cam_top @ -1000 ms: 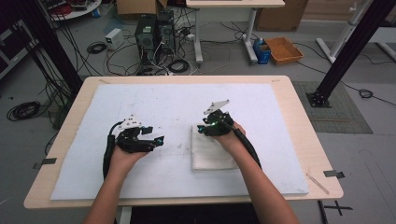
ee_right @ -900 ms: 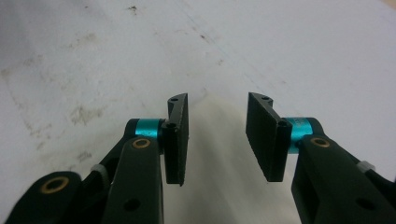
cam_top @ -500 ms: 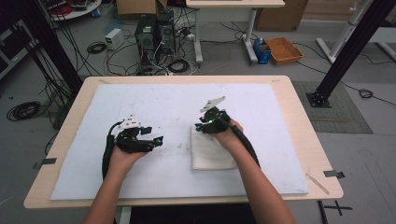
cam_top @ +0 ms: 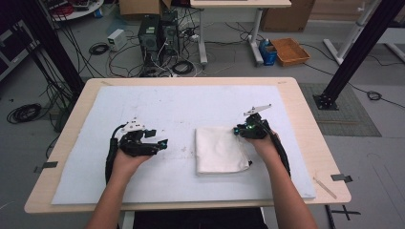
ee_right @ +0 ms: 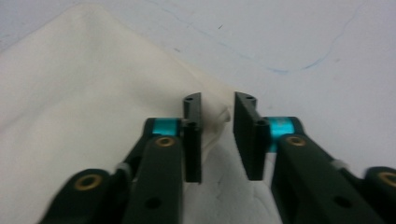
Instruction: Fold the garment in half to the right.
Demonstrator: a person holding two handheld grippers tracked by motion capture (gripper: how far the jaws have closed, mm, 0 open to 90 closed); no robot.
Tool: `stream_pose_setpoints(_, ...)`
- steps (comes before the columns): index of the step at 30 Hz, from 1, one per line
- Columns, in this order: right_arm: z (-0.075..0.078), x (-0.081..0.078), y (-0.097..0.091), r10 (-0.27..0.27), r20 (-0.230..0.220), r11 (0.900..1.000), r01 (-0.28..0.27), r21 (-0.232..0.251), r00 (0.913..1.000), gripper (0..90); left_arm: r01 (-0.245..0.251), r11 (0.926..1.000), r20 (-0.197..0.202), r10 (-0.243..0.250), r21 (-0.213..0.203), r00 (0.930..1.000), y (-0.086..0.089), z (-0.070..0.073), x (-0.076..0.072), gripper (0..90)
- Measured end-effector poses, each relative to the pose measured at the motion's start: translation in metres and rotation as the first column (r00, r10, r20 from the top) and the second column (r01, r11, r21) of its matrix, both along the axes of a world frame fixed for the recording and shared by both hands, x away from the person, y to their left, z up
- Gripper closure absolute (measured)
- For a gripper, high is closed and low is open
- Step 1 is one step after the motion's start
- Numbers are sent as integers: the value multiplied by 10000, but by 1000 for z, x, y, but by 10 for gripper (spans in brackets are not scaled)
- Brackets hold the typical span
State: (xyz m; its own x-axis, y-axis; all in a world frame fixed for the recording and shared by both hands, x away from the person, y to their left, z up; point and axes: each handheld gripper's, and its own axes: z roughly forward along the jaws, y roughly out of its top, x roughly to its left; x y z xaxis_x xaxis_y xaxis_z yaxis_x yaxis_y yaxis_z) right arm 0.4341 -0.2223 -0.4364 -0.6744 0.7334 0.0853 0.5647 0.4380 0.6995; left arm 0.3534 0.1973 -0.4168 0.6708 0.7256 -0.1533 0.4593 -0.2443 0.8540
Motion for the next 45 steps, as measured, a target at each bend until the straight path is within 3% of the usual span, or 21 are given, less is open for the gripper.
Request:
stream_pose_setpoints(2, -1, -1, 1, 110, 65, 9999, -110, 75, 9999, 870, -49, 10000, -35, 48, -42, 10000, 0, -1, 0, 306)
stream_pose_setpoints(4, 2, -3, 5, 186, 426, 9991, -169, -389, 9989, 888, -56, 10000, -41, 56, -20, 10000, 1, -1, 0, 306)
stream_pose_setpoints(6, 6, -4, 4, 118, 691, 9990, -88, -436, 9975, 889, -71, 10000, -23, 71, -41, 10000, 1, -1, 0, 306)
stream_pose_setpoints(12, 6, -8, -4, -79, 708, 9991, 108, -404, 9975, 891, -127, 9998, 107, 129, -172, 9999, 5, 2, -1, 305)
stream_pose_setpoints(13, 5, -10, -6, -98, 729, 9989, 131, -447, 9973, 863, -125, 9998, 128, 127, -184, 9998, 5, 3, -1, 305)
stream_pose_setpoints(14, 5, -11, -7, -114, 754, 9994, 139, -328, 9971, 762, -123, 9997, 144, 126, -196, 9998, 6, 4, -1, 303)
stream_pose_setpoints(16, 7, -15, -11, -202, 776, 9998, 205, -37, 9968, 651, -156, 9996, 173, 160, -227, 9997, 8, 4, -1, 301)
stream_pose_setpoints(21, 20, -32, -20, -321, 1700, 9975, 208, 679, 9849, 424, -203, 9994, 233, 209, -263, 9995, 12, 5, 1, 292)
stream_pose_setpoints(23, 26, -33, -22, -153, 1750, 9963, 2, 856, 9844, 360, -177, 9994, 375, 188, -282, 9991, 13, 6, 3, 273)
stream_pose_setpoints(27, 33, -38, -19, 268, 2055, 9911, -529, 1224, 9783, 316, 33, 9996, 628, -15, -274, 9980, 15, 11, 4, 259)
stream_pose_setpoints(30, 30, -36, -18, 564, 1945, 9894, -809, 1202, 9793, 283, 158, 9994, 738, -136, -293, 9972, 19, 12, 7, 242)
stream_pose_setpoints(33, 26, -34, -20, 527, 1676, 9901, -734, 1197, 9844, 236, 170, 9990, 677, -141, -423, 9976, 23, 12, 10, 240)
stream_pose_setpoints(38, 30, -35, -31, 306, 2049, 9888, -596, 1368, 9783, 221, 563, 9984, 731, -555, -83, 9958, 19, 12, 10, 232)
stream_pose_setpoints(42, 30, -34, -40, 20, 1935, 9886, -311, 1476, 9811, 215, 1071, 9934, 701, -1040, -418, 9921, 14, 10, 10, 231)
stream_pose_setpoints(45, 26, -30, -45, -119, 1849, 9895, -152, 1441, 9827, 215, 1220, 9915, 605, -1192, -448, 9910, 11, 6, 11, 231)
